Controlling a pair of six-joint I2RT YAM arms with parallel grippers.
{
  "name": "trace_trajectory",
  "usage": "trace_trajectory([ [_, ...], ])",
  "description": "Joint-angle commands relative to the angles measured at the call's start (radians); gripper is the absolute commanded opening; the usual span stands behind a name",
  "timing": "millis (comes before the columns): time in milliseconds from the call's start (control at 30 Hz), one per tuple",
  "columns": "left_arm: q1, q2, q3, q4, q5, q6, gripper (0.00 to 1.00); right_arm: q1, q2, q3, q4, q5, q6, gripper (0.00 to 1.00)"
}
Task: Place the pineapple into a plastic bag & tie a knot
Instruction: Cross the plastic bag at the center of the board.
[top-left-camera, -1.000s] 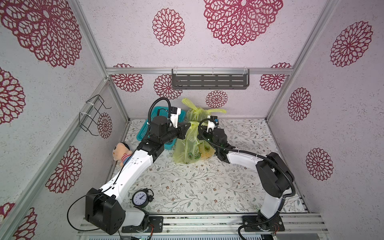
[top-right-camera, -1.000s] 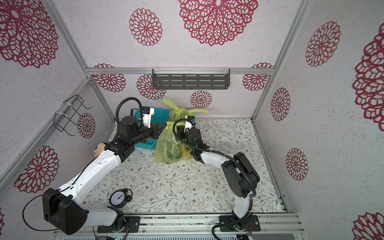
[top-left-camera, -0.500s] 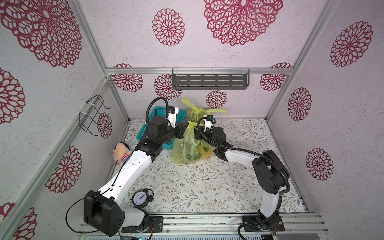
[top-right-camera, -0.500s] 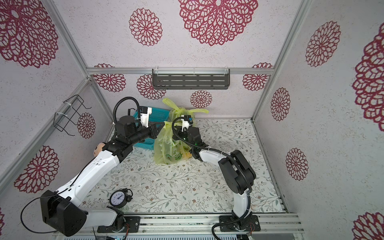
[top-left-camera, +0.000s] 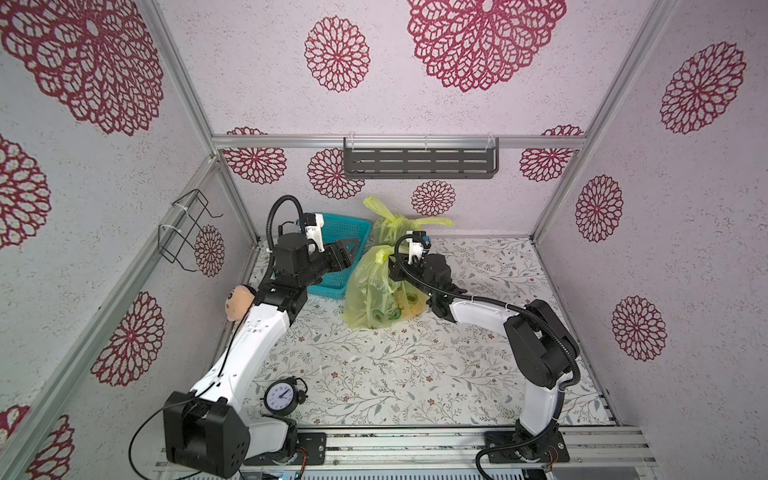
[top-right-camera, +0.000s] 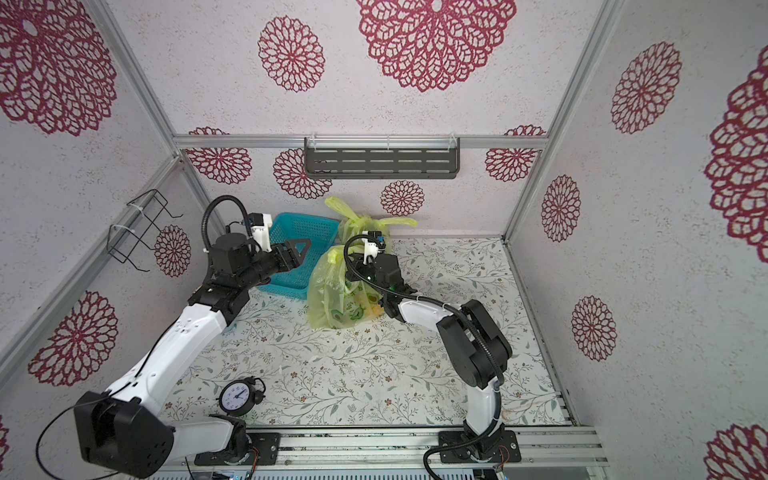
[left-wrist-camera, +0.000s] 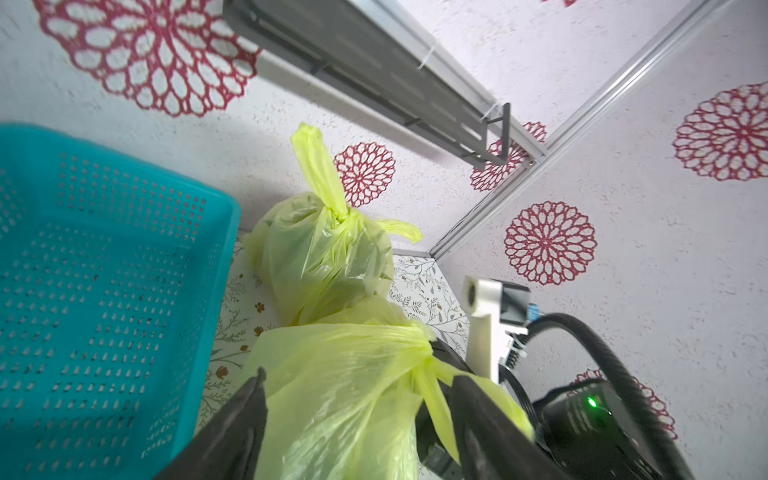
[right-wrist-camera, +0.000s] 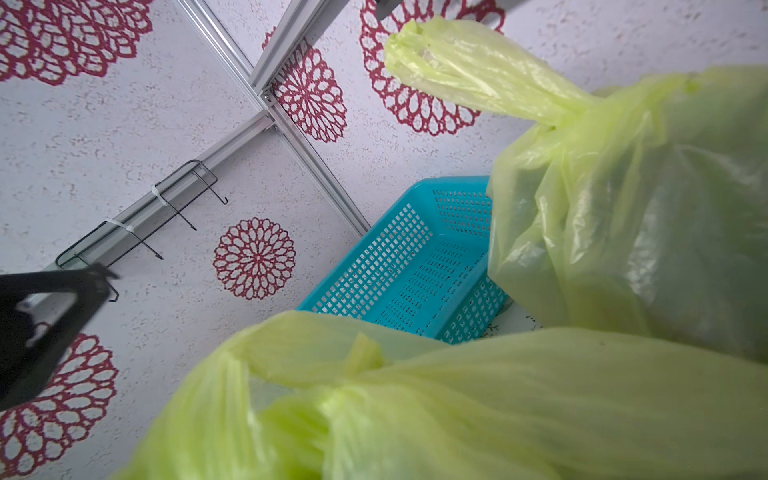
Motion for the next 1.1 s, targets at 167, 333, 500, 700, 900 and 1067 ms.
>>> trace_trajectory([
  [167,0.009,0.227,0.175,-0.139,0.039,0.015,0.77,-0.007,-0.018,0.057,-0.021,-0.012,0.012,0.00],
  [333,0.006,0.280,0.161,-0.160,0.109,0.025,0.68,-0.007,-0.010,0.061,-0.019,-0.015,0.019,0.00],
  [500,0.002,0.302,0.126,-0.161,0.207,0.043,0.55,-0.009,-0.001,0.066,-0.004,-0.034,0.036,0.00],
  [700,-0.015,0.262,0.008,-0.008,0.358,0.044,0.47,-0.033,0.012,0.064,0.039,-0.096,0.100,0.00],
  [900,-0.064,0.263,-0.062,0.094,0.423,0.026,0.41,-0.064,0.048,0.079,0.140,-0.271,0.208,0.00],
  [1067,-0.107,0.278,-0.105,0.173,0.432,-0.008,0.39,-0.065,0.060,0.096,0.186,-0.348,0.264,0.00],
])
